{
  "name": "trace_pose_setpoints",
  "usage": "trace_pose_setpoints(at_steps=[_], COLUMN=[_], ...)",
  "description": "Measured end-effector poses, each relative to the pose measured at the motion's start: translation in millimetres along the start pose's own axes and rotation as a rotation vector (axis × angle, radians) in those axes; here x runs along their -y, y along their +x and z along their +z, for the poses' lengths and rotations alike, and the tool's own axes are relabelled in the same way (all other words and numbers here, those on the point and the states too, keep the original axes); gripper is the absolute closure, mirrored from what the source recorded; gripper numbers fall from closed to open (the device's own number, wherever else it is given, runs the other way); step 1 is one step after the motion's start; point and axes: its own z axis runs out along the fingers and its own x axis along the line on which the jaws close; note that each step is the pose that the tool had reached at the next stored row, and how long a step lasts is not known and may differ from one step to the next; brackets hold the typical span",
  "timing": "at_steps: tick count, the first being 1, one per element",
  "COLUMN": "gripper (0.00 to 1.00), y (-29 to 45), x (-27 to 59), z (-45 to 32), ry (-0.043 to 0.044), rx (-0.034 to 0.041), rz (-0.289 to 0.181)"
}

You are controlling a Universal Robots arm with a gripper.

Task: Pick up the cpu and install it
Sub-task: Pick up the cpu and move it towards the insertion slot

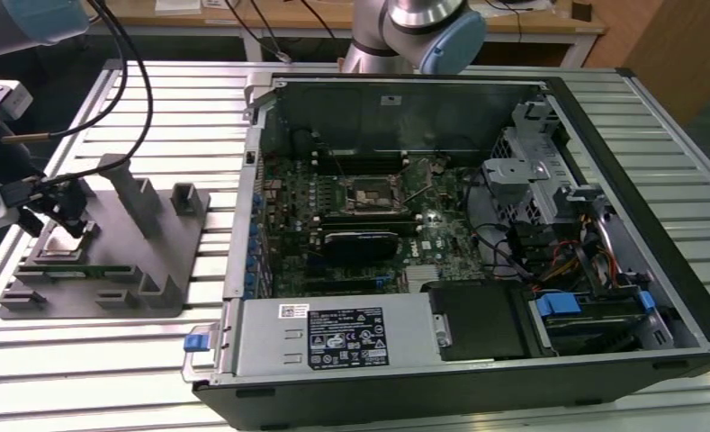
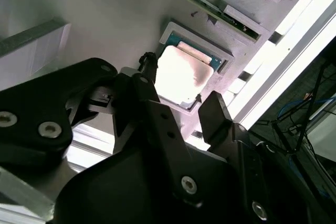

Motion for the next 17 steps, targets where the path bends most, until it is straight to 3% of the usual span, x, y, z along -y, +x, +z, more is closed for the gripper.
trace_pose_setpoints(at_steps=[6, 17], gripper=[0.41, 0.41], y=[0.1, 1.5], x=[0.2, 0.6], z=[3.7, 11.2], ry=[-0.0013, -0.0013], rx=[-0.0018, -0.0020], rz=[-0.042, -0.046])
